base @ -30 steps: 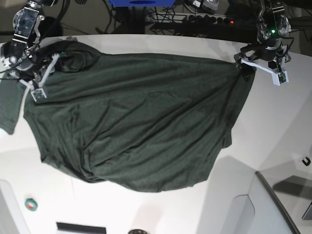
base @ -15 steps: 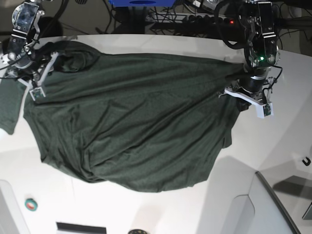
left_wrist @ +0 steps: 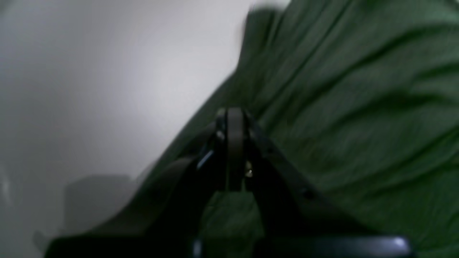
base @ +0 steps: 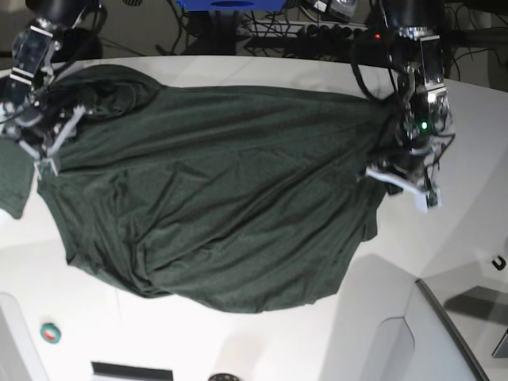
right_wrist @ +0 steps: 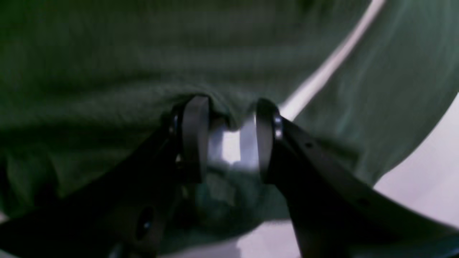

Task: Layout the t-shirt on the table in an organized manner, then fold the t-shirt properly
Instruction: 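Regrasp the shirt with both grippers and pull it toward the robot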

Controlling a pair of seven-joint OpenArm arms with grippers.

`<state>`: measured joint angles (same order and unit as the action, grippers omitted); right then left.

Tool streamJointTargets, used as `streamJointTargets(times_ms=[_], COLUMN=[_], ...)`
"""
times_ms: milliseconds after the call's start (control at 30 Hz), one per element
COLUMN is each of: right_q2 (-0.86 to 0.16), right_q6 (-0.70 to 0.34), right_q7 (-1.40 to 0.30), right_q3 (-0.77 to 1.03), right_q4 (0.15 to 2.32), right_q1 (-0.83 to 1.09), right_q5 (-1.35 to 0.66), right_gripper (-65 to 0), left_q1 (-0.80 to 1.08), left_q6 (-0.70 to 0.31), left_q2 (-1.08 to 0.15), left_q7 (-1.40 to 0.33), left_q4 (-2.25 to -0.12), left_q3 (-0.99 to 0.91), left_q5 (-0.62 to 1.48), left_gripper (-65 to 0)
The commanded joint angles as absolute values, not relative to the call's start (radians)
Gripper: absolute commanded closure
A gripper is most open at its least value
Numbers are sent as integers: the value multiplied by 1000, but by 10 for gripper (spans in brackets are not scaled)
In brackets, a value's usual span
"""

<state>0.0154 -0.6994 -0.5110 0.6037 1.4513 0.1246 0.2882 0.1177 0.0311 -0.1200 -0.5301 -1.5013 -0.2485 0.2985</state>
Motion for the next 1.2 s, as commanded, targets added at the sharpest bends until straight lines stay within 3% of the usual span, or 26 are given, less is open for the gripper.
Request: streamJointTargets(times_ms=[0,167,367,600,833,1167], right_q2=[4,-54,-110,-171,-259,-259], right_q6=[-698,-698,-645,-639,-529,-529], right_q7=[-495,-495,-487,-427,-375,-437], right_q3=[581,441,432,427,427,427], right_q4=[1461,1342,1130,921,657,868], right_q1=[105,47,-44,-209,-384,-179], right_q5=[282,283,277,282,282,280], right_gripper=[-207,-207,-207,-207,-207,-207], left_q1=[91,-19,-139,-202,-194,45], left_q6=[25,25,27,30,30,30], left_q2=[-120,-104,-101,-101,-105,-139], left_q7=[-509,-504,-470,-349,-352,-418], left_q4=[-1503,-1339,-1063,-881,-931,-1201], left_q3=[-222,-117,-97,-97,-97,-105], left_q5=[302,295,295,295,295,295], left_gripper=[0,0,0,0,0,0])
